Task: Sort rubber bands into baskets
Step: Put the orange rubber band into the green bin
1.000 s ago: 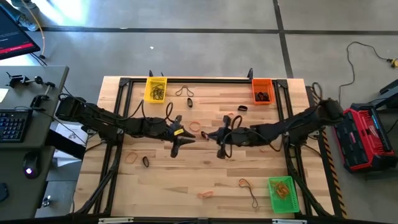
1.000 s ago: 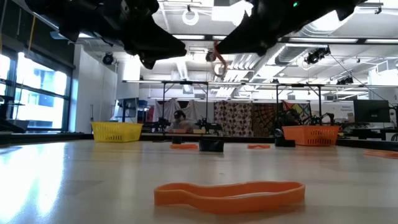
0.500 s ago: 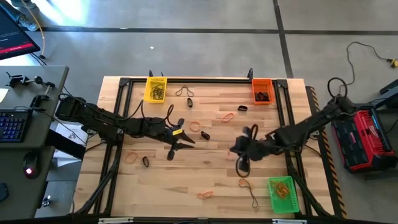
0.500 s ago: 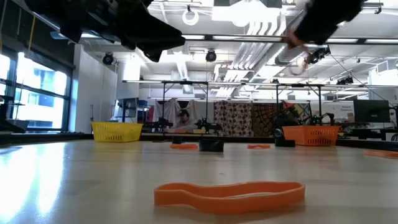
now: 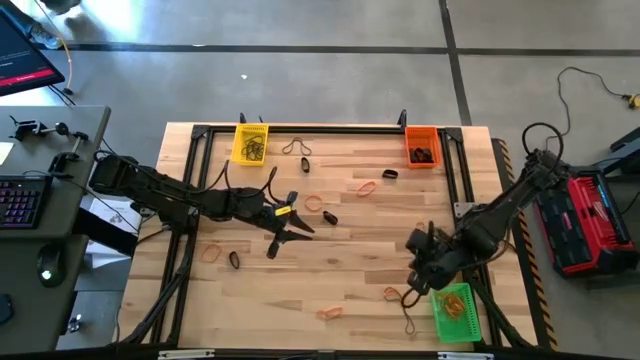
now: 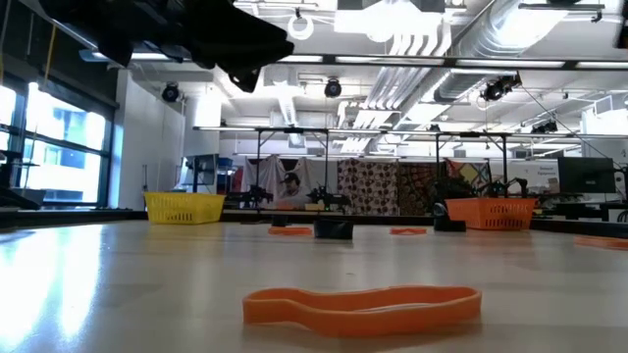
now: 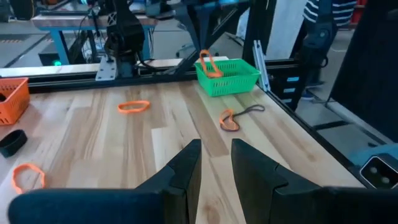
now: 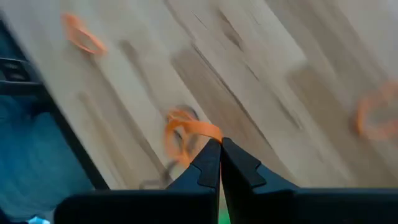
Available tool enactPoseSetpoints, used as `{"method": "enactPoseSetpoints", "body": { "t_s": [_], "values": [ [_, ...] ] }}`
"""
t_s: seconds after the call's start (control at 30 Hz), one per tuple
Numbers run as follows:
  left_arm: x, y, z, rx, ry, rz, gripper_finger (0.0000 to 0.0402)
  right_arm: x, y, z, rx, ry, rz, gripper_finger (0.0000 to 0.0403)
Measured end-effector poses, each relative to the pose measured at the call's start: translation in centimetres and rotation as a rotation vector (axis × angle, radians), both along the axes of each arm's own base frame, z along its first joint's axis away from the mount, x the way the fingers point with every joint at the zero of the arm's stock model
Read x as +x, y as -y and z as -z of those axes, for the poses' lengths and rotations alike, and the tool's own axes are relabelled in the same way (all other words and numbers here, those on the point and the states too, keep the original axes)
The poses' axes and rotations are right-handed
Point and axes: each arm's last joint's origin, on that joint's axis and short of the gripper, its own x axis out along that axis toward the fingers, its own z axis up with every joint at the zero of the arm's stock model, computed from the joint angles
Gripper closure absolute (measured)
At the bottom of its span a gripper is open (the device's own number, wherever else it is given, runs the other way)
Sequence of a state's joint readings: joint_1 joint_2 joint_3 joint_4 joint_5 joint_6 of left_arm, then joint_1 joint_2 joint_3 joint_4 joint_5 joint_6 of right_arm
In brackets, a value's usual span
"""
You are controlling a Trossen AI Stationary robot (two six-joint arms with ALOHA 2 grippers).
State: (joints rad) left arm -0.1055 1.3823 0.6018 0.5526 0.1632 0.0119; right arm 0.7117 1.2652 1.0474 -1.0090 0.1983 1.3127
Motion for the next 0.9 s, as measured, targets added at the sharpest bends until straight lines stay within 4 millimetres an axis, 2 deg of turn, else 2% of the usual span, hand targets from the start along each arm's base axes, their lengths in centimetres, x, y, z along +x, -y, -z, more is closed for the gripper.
{"method": "enactPoseSetpoints", "body": {
  "t_s": [0.2, 0.47, 0.67, 0.77, 0.9],
  "values": [
    [0.0, 0.0, 0.0, 0.027, 0.009, -0.011, 0.0322, -1.7, -0.7, 1.0, 0.076, -0.195, 0.136, 0.0403],
    [0.0, -0.1, 0.0, 0.029, 0.006, -0.013, 0.0322, -3.6, -2.5, 1.1, 0.215, -0.361, 0.231, 0.0403],
    [0.0, -0.1, 0.1, 0.030, 0.000, -0.013, 0.0322, -5.3, -3.5, 1.4, 0.188, -0.430, 0.284, 0.0403],
    [0.0, -0.1, 0.1, 0.030, -0.002, -0.013, 0.0322, -5.9, -4.0, 2.1, 0.111, -0.458, 0.197, 0.0403],
    [0.0, -0.1, 0.1, 0.030, -0.002, -0.013, 0.0322, -6.0, -5.4, 3.3, 0.035, -0.473, -0.067, 0.0403]
  ]
}}
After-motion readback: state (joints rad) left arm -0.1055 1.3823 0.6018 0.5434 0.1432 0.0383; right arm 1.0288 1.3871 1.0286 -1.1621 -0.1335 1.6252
